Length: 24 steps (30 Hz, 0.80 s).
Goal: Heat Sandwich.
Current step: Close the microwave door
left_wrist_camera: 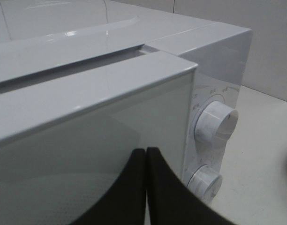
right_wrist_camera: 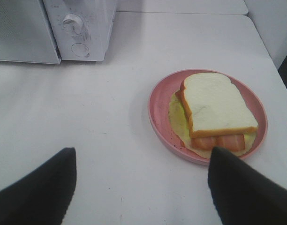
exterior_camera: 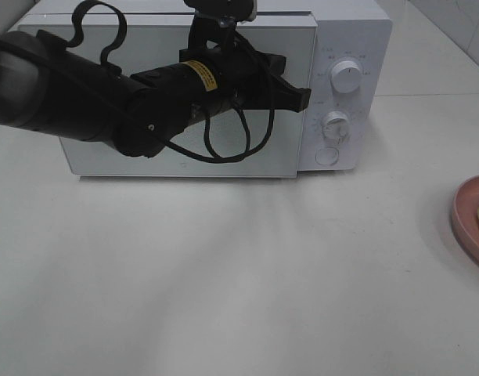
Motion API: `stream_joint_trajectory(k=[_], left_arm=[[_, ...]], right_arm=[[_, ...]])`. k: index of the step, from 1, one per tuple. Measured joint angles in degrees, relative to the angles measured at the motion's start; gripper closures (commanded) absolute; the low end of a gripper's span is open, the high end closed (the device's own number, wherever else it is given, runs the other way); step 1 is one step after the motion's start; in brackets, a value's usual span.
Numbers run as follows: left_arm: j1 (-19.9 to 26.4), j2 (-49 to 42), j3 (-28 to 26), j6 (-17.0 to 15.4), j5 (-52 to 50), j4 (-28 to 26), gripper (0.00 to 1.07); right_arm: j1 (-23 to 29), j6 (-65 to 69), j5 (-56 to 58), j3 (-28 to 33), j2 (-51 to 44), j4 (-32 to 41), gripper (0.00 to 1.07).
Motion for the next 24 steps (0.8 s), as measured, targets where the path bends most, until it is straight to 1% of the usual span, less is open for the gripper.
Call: stream_joint_trajectory(k=[10,11,16,24], left_arm=[[-0.1,3.5,-5.1,0.5,2.1,0.5,1.06],[0.7,4.2,-6.0,0.5,2.1,1.1,1.06],[0.9,4.5,-6.4,0.5,2.5,2.1,1.06],[0.9,4.5,-6.4,0.5,2.6,2.2,1.06]], right_arm=[[0.0,0.0,0.0,0.0,0.0,0.0,0.31],[0.0,0.0,0.0,0.0,0.0,-0.1,0.31],[0.0,0.0,0.0,0.0,0.0,-0.1,0.31],[0.0,0.0,0.0,0.0,0.0,-0.1,0.31]])
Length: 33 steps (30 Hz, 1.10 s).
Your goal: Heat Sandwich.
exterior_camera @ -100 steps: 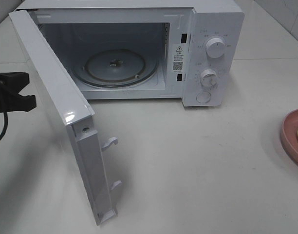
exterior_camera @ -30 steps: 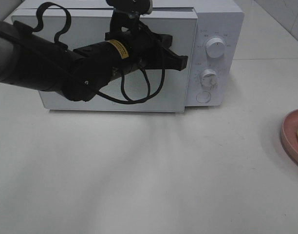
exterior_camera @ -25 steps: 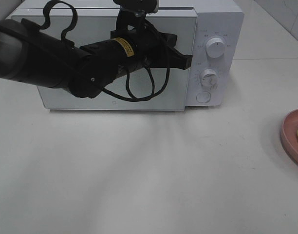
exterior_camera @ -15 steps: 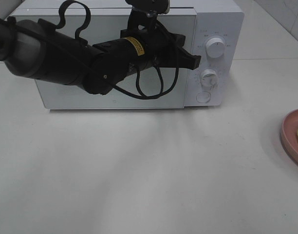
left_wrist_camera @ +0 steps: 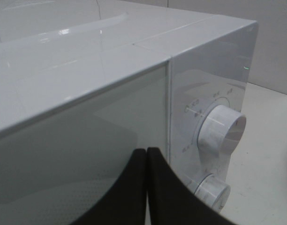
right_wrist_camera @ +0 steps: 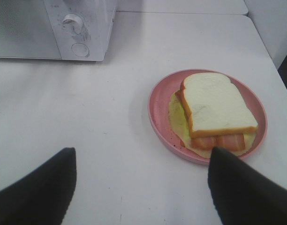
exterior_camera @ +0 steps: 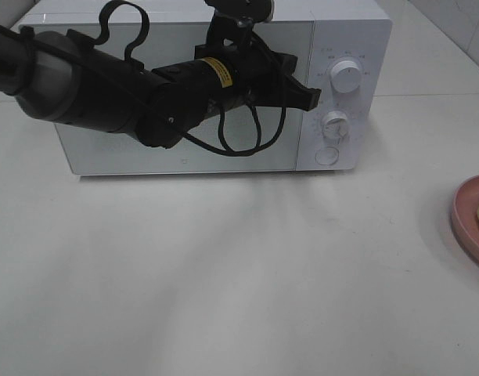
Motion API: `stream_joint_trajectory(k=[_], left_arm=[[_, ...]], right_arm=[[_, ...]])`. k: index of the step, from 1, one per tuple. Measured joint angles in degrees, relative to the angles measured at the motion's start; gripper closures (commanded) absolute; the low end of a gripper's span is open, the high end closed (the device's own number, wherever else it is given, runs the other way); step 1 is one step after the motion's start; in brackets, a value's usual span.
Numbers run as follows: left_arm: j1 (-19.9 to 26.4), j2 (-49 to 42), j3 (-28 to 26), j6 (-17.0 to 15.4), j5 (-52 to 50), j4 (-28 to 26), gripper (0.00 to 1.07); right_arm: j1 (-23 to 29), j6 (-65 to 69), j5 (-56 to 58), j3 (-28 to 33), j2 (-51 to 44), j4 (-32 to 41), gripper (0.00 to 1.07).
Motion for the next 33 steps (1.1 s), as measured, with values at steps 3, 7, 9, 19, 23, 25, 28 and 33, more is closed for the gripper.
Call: stream_joint_trajectory(k=[3,7,9,19,23,25,28,33], left_arm=[[0.0,0.0,0.0,0.0,0.2,0.0,1.06],[0.0,-0.3,-0.1,0.0,1.3,0.0,1.06],[0.0,-0.6,-0.1,0.0,2.1,-0.1,1.06],[0.1,-2.6,-0.3,-0.1,8.7,-2.6,1.06],[-0.3,-4.7,0.9,-0.1,9.5,-4.6,1.06],[-0.3,-5.0,1.5,-0.1,9.1,-4.9,1.06],[-0.7,-7.0,4.8,-0.1,8.6,-5.6,1.06],[-1.9,-9.7,9.4,-0.1,8.7,-5.9,1.06]], right_arm=[[0.0,0.0,0.0,0.0,0.0,0.0,0.31],[0.0,0.0,0.0,0.0,0.0,0.0,0.31],[0.0,0.0,0.0,0.0,0.0,0.0,0.31],[0.0,0.0,0.0,0.0,0.0,0.0,0.31],[0.0,0.0,0.0,0.0,0.0,0.0,0.31],[0.0,0.0,0.0,0.0,0.0,0.0,0.31],[0.0,0.0,0.0,0.0,0.0,0.0,0.31],[0.0,0.0,0.0,0.0,0.0,0.0,0.31]])
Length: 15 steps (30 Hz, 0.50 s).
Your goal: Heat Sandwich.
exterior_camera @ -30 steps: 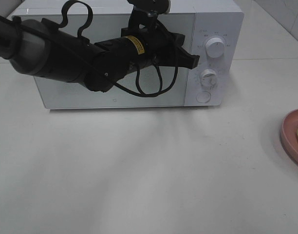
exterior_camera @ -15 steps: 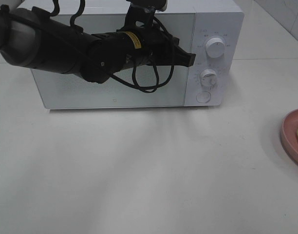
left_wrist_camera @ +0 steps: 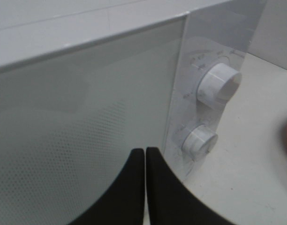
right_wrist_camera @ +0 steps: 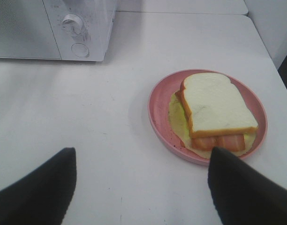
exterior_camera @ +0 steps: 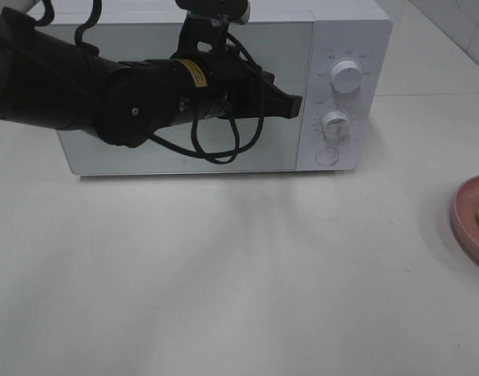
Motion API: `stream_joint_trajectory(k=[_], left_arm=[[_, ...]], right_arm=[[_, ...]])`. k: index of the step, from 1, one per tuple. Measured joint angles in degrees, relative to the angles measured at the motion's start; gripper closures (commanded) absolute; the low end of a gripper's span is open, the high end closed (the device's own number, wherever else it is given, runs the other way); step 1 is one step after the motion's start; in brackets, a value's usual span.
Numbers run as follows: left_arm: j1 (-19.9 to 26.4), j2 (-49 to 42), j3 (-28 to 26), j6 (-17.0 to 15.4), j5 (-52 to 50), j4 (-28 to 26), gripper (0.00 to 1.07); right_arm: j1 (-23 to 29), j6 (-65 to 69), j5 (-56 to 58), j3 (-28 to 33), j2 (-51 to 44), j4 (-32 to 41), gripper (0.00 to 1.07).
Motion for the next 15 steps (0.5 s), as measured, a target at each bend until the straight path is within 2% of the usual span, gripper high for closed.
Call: stream_joint_trajectory(k=[8,13,15], left_arm=[[-0.8,-4.5,6.1,0.0,1.7,0.0,1.06],[-1.0,-8.0,8.3,-0.2,10.1,-0.1,1.06],[-1.1,-9.7,8.3,-0.2,17.2,-0.1,0.96]], right_arm=[[0.0,0.0,0.0,0.0,0.0,0.0,0.31],[0.0,0.0,0.0,0.0,0.0,0.0,0.31],[0.0,0.0,0.0,0.0,0.0,0.0,0.31]])
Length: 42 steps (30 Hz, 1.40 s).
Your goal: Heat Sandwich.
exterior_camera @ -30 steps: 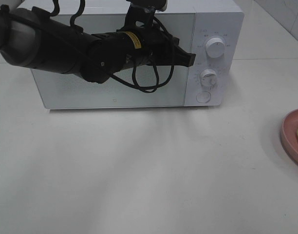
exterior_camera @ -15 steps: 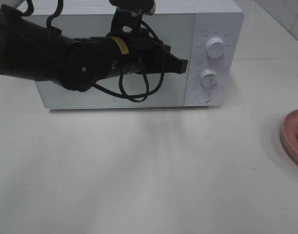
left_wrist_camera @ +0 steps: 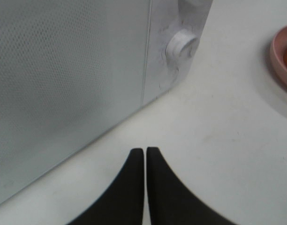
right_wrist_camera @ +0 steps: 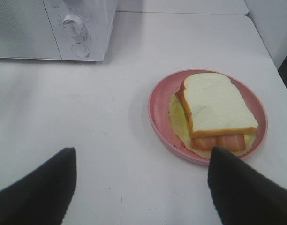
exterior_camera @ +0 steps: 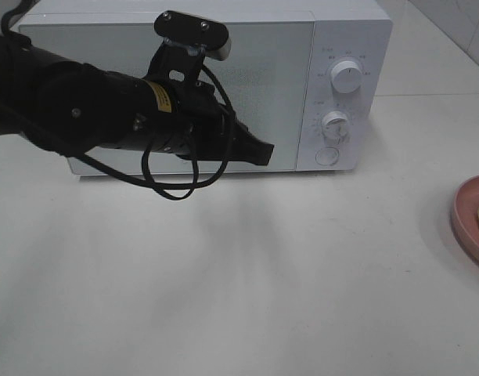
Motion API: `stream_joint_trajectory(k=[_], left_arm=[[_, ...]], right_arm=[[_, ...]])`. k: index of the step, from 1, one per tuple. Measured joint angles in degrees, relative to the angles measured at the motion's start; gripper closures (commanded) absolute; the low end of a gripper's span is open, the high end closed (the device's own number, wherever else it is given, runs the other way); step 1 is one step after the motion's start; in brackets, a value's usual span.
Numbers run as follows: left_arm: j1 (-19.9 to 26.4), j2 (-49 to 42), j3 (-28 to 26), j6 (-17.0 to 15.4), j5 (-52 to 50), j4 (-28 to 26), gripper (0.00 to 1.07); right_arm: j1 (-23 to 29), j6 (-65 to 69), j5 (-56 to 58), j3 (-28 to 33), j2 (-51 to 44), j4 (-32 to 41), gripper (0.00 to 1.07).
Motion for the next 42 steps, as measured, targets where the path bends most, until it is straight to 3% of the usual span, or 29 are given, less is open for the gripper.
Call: stream_joint_trajectory(k=[1,3,4,5,8,21,26,30,42], left_arm=[[0.0,0.0,0.0,0.0,0.0,0.0,0.96],[0.0,-1.2,0.0,0.0,5.7,-0.1,0.77],[0.0,-1.5,0.0,-0.1,7.6,-0.2,0.49],[0.0,-1.5,0.0,-0.1,7.6,-0.2,0.49],[0.0,-2.2,0.0,-1.1,14.4,-1.9,0.02],[0.0,-6.8,0.0,-1.9,33.1,-2.6,0.05],[1.7,-9.1,0.0,-4.5,38.9,-2.2,0.05],[7.0,-10.9,0.0,-5.8,44.3,-1.8,0.05],[21.7,-16.7,1.2,-5.2,52.3,-1.5,0.05]], right_arm=[[0.0,0.0,0.0,0.0,0.0,0.0,0.31],[0.0,0.0,0.0,0.0,0.0,0.0,0.31],[0.0,0.0,0.0,0.0,0.0,0.0,0.31],[0.0,0.0,0.0,0.0,0.0,0.0,0.31],[0.0,0.0,0.0,0.0,0.0,0.1,0.31],[0.0,0.0,0.0,0.0,0.0,0.1,0.31],[0.0,0.0,0.0,0.0,0.0,0.1,0.31],[0.0,0.0,0.0,0.0,0.0,0.1,0.31],[0.0,0.0,0.0,0.0,0.0,0.1,0.31]])
